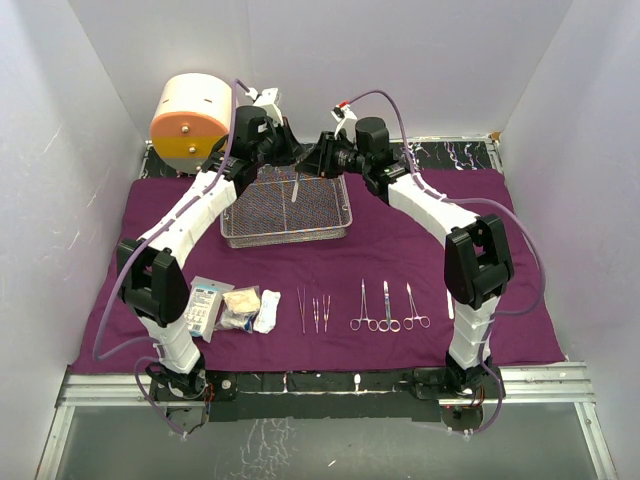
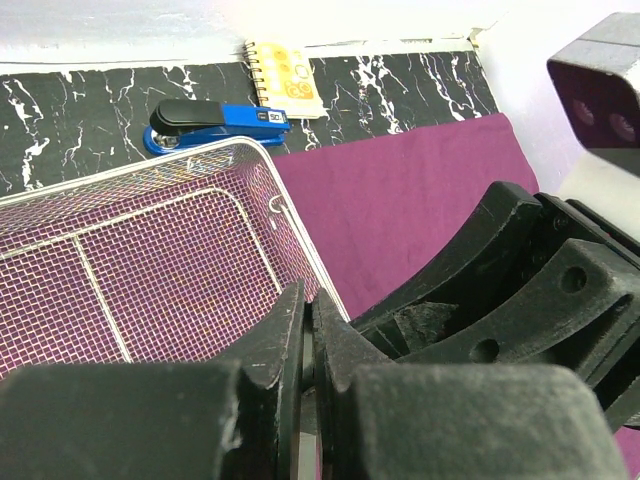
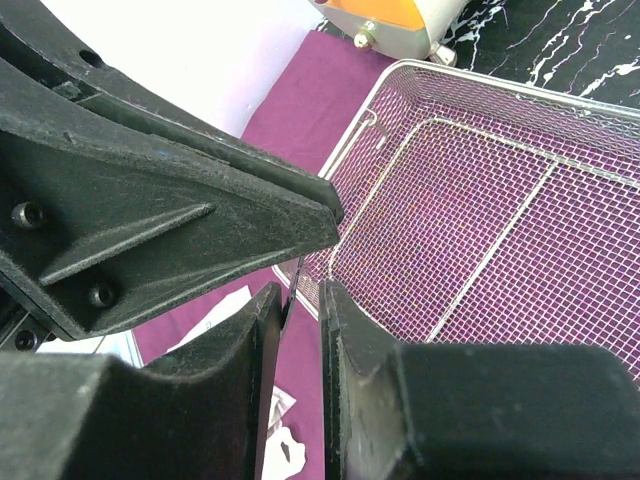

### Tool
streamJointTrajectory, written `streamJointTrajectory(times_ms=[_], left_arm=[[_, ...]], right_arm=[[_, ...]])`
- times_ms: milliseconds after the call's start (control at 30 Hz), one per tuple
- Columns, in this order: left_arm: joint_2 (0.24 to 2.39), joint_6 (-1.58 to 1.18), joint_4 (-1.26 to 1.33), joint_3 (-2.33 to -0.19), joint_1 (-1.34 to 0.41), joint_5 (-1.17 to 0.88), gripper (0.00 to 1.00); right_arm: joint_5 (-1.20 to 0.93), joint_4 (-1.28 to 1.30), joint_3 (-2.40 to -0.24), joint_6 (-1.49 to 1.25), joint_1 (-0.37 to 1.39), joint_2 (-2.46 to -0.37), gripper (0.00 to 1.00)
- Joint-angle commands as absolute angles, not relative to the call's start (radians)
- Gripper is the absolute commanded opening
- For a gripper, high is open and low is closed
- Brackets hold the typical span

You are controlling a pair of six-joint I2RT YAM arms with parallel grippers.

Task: Open and lay out the surgical kit
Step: Place the medical item in the surgical kit.

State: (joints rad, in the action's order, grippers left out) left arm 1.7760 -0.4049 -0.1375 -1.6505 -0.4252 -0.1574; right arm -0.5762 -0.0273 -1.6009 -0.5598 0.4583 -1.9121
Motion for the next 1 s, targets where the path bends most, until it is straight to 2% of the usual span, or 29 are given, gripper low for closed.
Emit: streamJointTrajectory(times_ms=[0,133,267,367,433,533,600,767,967], left_arm=[[1.704,-0.417,-0.132,-1.645,-0.431,-0.161,0.0],[1.703,-0.415,-0.129,-1.639,-0.431,-0.161,0.0],[1.701,-0.397,-0.115,-1.627,-0.431,-0.175,0.0],[1.695,-0.365,-0.1,-1.612,-0.431,-0.195,0.01],[1.684,-0.329,-0.094,-1.604,-0.431,-0.219,0.18],[1.663,-0.271,-0.108,-1.601,-0.43,-0.25,0.51],[1.646,-0.24,-0.129,-1.6,-0.428,-0.262,0.64],[1.609,-0.156,-0.179,-1.588,-0.426,-0.292,0.8],[1.578,-0.109,-0.163,-1.526,-0.426,-0.304,0.86]], right_arm=[[-0.558,-0.052,-1.658,-0.563,0.464,-1.908,0.18],[-0.564,-0.052,-1.664,-0.566,0.465,-1.911,0.12],[-0.564,-0.047,-1.669,-0.56,0.463,-1.91,0.01],[-0.553,-0.026,-1.657,-0.528,0.461,-1.895,0.0],[-0.555,-0.008,-1.634,-0.494,0.454,-1.874,0.0],[-0.578,0.015,-1.556,-0.424,0.421,-1.803,0.0],[-0.612,0.033,-1.476,-0.355,0.384,-1.734,0.0],[-0.638,0.304,-1.306,-0.101,0.246,-1.554,0.0],[-0.618,0.7,-1.195,0.239,-0.055,-1.389,0.0]])
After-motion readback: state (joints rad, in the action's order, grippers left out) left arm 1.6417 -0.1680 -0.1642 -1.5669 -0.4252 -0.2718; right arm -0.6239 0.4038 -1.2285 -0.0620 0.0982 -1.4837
